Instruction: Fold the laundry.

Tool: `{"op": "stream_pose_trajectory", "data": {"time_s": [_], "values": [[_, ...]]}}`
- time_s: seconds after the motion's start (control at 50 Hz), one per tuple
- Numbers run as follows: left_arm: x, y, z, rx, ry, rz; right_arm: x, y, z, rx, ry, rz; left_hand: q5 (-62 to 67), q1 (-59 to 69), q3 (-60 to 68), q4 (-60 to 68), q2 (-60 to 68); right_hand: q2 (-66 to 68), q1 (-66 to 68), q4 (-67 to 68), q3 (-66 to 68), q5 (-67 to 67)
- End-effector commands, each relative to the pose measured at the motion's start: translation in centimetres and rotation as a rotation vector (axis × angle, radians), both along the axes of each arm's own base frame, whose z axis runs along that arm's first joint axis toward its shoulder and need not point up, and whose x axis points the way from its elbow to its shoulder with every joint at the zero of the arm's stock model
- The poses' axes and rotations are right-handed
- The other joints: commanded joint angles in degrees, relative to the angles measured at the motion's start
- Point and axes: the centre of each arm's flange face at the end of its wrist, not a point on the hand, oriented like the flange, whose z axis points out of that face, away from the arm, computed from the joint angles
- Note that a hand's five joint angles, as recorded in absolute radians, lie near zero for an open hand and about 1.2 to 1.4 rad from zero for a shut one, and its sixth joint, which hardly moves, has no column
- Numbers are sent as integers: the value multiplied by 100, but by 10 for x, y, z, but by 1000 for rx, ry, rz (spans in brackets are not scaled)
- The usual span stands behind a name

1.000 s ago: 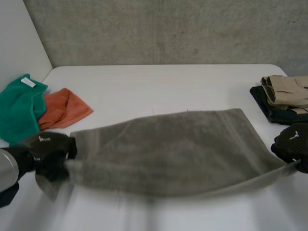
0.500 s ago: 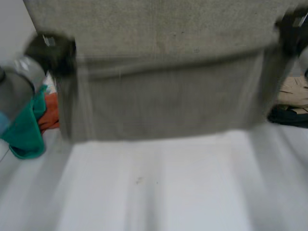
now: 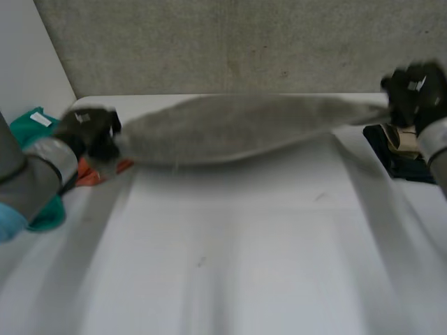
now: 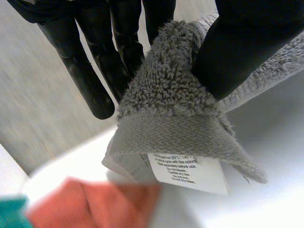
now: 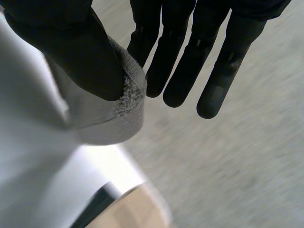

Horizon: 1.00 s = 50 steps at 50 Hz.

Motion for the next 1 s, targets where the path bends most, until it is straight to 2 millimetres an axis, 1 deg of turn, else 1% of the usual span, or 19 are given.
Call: {"op": "stream_pose_trajectory", "data": {"time_s": [0.02, 0.06, 0.08, 0.1, 0.14, 0.22, 0.28, 0.3, 0.36, 0.38, 0.44, 0.46, 0.52, 0.54, 0.6, 0.66, 0.7, 0.92, 1.0], "values": [[7, 13, -69, 130, -162, -20, -9, 18, -75, 227, 116, 1, -270, -228, -399, -415, -406, 1278, 1614, 1143, 1190, 1253], [8, 17, -75, 153, -186, -24, -12, 20, -83, 253, 139, -2, -1612, -1570, -1741, -1757, -1748, 1278, 1614, 1143, 1190, 1253], [9, 20, -77, 165, -204, -34, -15, 22, -87, 267, 154, -8, -2919, -2876, -3048, -3064, -3055, 1278, 1614, 1143, 1190, 1253], [8, 23, -76, 168, -211, -39, -16, 22, -88, 272, 156, -11, -3648, -3606, -3777, -3793, -3784, 1278, 1614, 1143, 1190, 1253], [9, 26, -74, 166, -219, -46, -18, 23, -90, 280, 154, -15, -4159, -4116, -4287, -4303, -4294, 1278, 1614, 1143, 1190, 1253], [11, 37, -61, 132, -210, -51, -20, 24, -88, 291, 131, -23, -4698, -4655, -4826, -4842, -4833, 1278, 1614, 1143, 1190, 1253], [13, 45, -56, 115, -207, -56, -22, 27, -86, 299, 104, -27, -4665, -4622, -4794, -4810, -4801, 1278, 1614, 1143, 1190, 1253], [14, 52, -56, 113, -205, -64, -23, 29, -84, 303, 89, -29, -4548, -4506, -4677, -4693, -4684, 1278, 1614, 1143, 1190, 1253], [15, 61, -57, 117, -201, -76, -25, 31, -82, 305, 67, -37, -4195, -4153, -4324, -4340, -4331, 1278, 1614, 1143, 1190, 1253], [15, 69, -59, 127, -201, -90, -25, 32, -82, 312, 53, -35, -3878, -3835, -4006, -4022, -4013, 1278, 1614, 1143, 1190, 1253], [16, 80, -63, 139, -209, -111, -24, 35, -84, 319, 45, -30, -3355, -3312, -3483, -3499, -3491, 1278, 1614, 1143, 1190, 1253], [16, 87, -66, 150, -218, -124, -24, 37, -86, 324, 41, -27, -3086, -3044, -3215, -3231, -3222, 1278, 1614, 1143, 1190, 1253], [17, 95, -72, 170, -241, -142, -24, 37, -87, 327, 43, -25, -2716, -2673, -2844, -2860, -2851, 1278, 1614, 1143, 1190, 1253], [18, 99, -75, 180, -254, -152, -24, 38, -87, 328, 44, -25, -2247, -2205, -2376, -2392, -2383, 1278, 1614, 1143, 1190, 1253], [20, 103, -80, 195, -273, -157, -24, 39, -88, 332, 45, -25, -2141, -2099, -2270, -2286, -2277, 1278, 1614, 1143, 1190, 1253], [21, 102, -85, 201, -289, -158, -25, 39, -88, 334, 45, -26, -3114, -3071, -3242, -3258, -3249, 1278, 1614, 1143, 1190, 1253], [23, 95, -87, 191, -296, -149, -25, 40, -90, 338, 45, -21, -3536, -3494, -3665, -3681, -3672, 1278, 1614, 1143, 1190, 1253], [22, 75, -102, 199, -331, -151, -26, 43, -94, 354, 48, -22, -3639, -3596, -3767, -3783, -3775, 1278, 1614, 1143, 1190, 1253], [21, 69, -103, 183, -359, -157, -28, 43, -95, 358, 48, -23, -3522, -3479, -3650, -3666, -3658, 1278, 1614, 1143, 1190, 1253]]}}
